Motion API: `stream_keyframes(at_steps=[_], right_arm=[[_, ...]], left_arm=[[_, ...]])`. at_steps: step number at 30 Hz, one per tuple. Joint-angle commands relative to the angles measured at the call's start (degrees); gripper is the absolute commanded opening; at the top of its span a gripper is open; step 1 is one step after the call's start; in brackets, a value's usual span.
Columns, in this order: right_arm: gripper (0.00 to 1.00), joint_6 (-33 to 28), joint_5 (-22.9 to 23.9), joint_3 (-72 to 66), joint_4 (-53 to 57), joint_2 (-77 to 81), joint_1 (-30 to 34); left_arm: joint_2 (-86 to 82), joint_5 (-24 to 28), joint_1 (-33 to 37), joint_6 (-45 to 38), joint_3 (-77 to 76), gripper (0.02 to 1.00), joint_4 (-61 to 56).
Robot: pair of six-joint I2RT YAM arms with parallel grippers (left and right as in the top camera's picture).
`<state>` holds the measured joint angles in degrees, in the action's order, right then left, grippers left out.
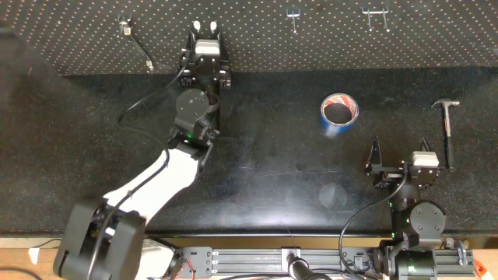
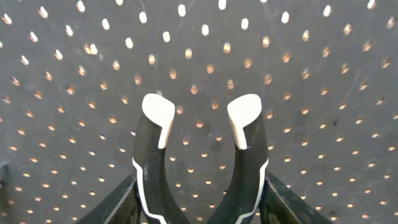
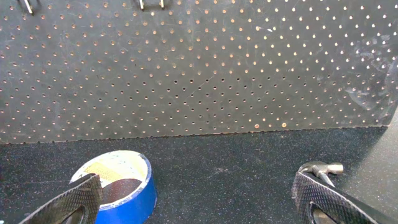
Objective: Place Tools Onto Pegboard
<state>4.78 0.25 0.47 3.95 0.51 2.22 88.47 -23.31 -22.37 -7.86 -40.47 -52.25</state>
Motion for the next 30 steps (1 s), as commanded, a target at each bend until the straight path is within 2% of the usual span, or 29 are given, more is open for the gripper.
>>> stream_keyframes(at_steps=[1,7,11,16,22,28,30], right_arm=[[1.0,-0.79,-0.33,-0.2,0.31,-0.24,0.33],[1.0,-0.81,-0.33,-0.2,0.31,-0.24,0.33],[1.0,-0.79,-0.33,-0.2,0.31,-0.24,0.33],[1.0,-0.79,-0.33,-0.2,0.31,-0.24,0.33],[1.0,-0.81,-0.33,-0.2,0.31,-0.24,0.33],[1.0,-0.79,-0.33,-0.2,0.31,-0.24,0.33],[1.0,-0.79,-0.33,-0.2,0.31,-0.24,0.33]], left_arm=[[3.8,3.26,1.84,0.79,-0.96,0.029,-3.96],[7.78,6.16,3.65,2.14,-1.01,0.029,-9.99],[8.35,6.23,3.67,3.39,-1.01,0.029,-11.06],[8.33,5.73,3.34,3.41,-1.11,0.027,-20.24],[8.35,5.84,3.41,3.41,-1.29,0.029,-15.74],[8.74,10.69,6.45,6.64,-1.46,0.029,-13.07],[8.79,10.71,7.45,7.23,-1.44,0.029,-13.0]])
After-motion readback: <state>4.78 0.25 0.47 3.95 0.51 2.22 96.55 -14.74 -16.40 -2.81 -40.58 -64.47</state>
